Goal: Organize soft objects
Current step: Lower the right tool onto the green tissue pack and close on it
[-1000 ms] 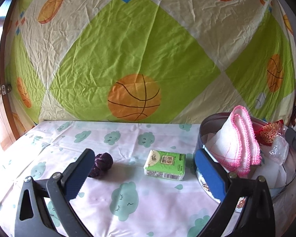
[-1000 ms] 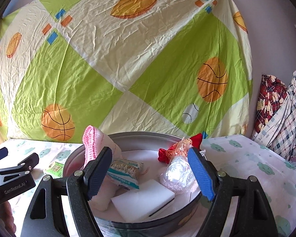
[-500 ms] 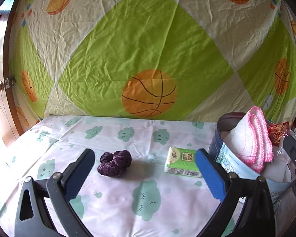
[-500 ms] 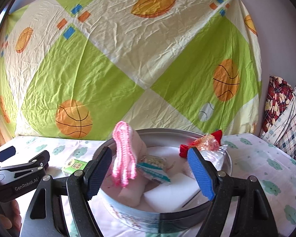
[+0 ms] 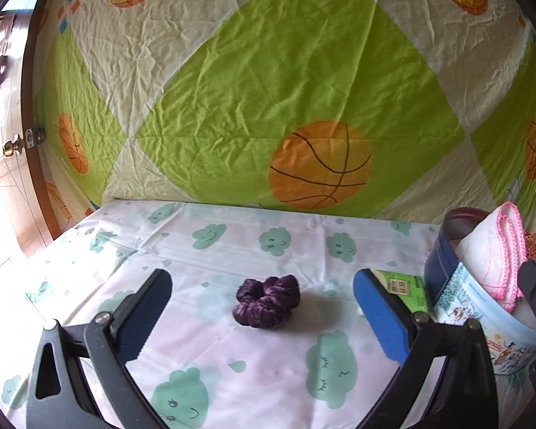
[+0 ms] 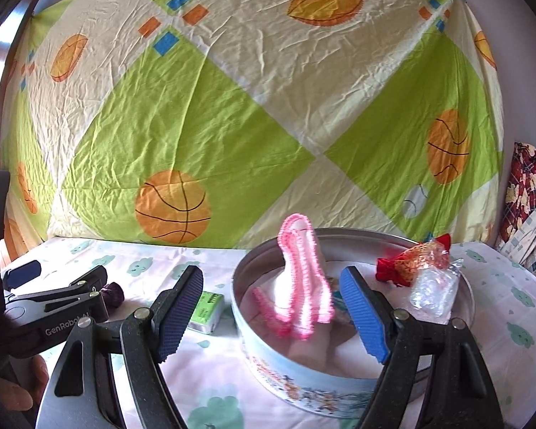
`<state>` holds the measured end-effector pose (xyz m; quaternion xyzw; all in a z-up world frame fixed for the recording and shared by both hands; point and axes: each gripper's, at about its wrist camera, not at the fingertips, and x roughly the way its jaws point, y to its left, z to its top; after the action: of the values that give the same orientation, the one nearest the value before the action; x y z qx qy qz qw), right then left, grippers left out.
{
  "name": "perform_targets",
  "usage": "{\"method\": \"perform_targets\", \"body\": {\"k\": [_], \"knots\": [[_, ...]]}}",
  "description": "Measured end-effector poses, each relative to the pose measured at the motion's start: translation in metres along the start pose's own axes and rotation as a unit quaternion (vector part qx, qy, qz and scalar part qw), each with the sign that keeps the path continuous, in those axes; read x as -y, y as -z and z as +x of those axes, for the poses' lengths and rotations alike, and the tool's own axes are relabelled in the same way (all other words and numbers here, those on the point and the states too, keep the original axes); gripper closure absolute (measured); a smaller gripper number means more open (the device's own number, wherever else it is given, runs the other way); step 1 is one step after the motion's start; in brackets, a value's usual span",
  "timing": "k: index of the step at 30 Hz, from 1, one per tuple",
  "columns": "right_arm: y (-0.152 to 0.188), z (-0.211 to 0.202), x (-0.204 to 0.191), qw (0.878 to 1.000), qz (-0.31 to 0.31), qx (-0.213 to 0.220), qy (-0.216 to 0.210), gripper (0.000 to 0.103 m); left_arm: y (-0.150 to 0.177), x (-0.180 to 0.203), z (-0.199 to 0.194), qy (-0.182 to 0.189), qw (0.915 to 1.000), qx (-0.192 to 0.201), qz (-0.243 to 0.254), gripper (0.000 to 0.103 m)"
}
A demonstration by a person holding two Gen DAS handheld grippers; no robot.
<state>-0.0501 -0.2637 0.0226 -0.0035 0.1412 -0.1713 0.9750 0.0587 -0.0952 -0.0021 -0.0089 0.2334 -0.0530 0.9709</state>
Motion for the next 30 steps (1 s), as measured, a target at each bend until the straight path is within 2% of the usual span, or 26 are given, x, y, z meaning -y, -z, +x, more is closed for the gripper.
{"method": "perform_targets", "body": {"k": [8,13,17,20,26,30], "knots": [[0.0,0.013,-0.037,0.998,-0.016,-0.026,-0.051,0.022,-0.005,-0.051,0.023,-0.045,0.9984,-0.02,-0.028,0.0],[0.001,0.032,-0.061,0.993,-0.015,-0.072,-0.087,0.022,-0.009,-0.075,0.035,-0.085,0.9955,-0.029,-0.032,0.0],[0.003,0.051,-0.075,0.987,0.006,-0.117,-0.112,0.022,-0.009,-0.095,0.042,-0.092,0.9928,-0.045,-0.062,0.0],[0.007,0.068,-0.083,0.982,0.013,-0.153,-0.113,0.022,-0.01,-0.105,0.044,-0.09,0.9915,-0.05,-0.08,0.0],[0.017,0.11,-0.08,0.968,0.046,-0.232,-0.083,0.023,-0.01,-0.105,0.044,-0.087,0.9911,-0.056,-0.084,0.0],[0.016,0.125,-0.091,0.969,0.033,-0.238,-0.065,0.022,-0.009,-0.105,0.044,-0.087,0.9911,-0.056,-0.084,0.0]]}}
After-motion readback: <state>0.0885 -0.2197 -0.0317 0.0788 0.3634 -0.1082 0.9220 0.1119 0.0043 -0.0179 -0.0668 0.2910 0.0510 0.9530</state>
